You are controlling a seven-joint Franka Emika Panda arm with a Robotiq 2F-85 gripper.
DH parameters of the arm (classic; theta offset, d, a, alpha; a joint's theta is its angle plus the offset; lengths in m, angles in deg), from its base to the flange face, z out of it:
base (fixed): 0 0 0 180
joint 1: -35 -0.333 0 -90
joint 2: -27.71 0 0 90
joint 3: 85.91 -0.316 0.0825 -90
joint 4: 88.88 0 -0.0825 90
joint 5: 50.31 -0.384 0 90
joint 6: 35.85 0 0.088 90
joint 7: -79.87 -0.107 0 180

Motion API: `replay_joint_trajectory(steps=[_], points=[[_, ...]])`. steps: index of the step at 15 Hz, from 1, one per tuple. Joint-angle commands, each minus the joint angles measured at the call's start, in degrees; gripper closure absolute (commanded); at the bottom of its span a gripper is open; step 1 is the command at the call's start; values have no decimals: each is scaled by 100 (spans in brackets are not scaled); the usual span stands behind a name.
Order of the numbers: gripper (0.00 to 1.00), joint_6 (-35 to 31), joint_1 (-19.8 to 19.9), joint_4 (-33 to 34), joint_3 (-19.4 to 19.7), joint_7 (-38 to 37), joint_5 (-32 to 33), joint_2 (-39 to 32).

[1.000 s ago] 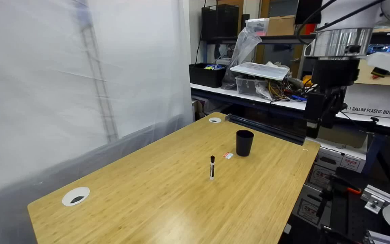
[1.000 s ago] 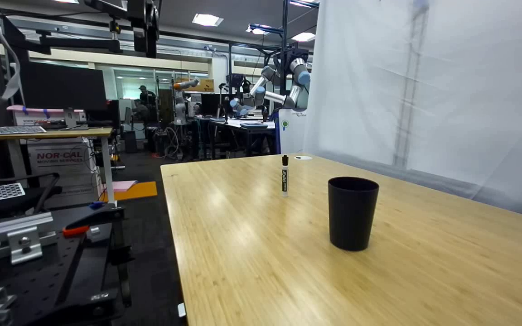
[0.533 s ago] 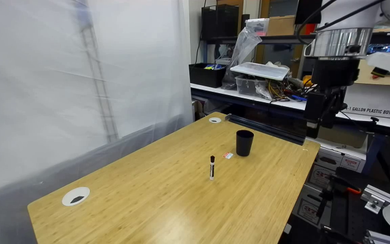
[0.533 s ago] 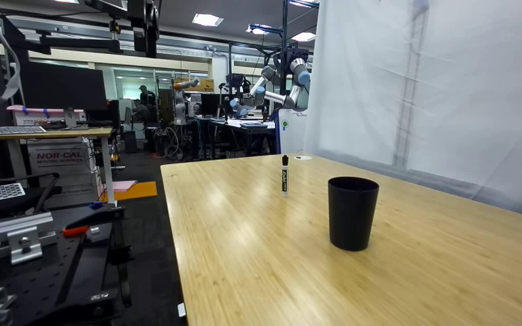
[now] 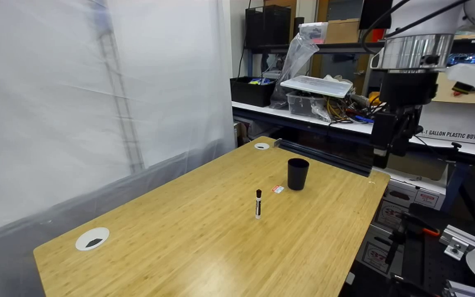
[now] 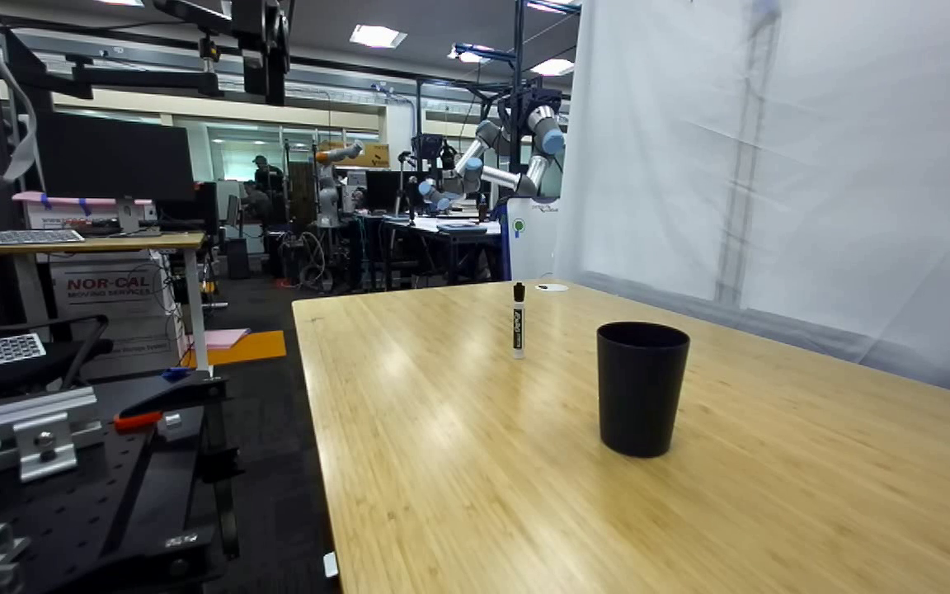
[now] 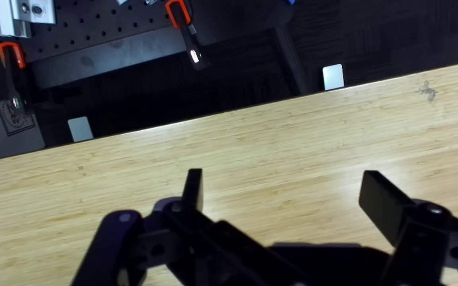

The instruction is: Pick up the marker and place it in the cup

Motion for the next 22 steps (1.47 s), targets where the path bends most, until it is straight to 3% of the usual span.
replay_joint_trajectory(steps=[1, 6, 12, 17, 22], points=[[0, 33, 44, 175, -10, 46, -2, -151], [0, -170, 199, 1171, -104, -64, 165, -1028], [0, -651, 311, 2564, -142, -397, 796, -2906], [0, -530, 120, 3703, 122, -814, 1443, -4502], [0, -424, -141, 4257, 444, -835, 1566, -5456]])
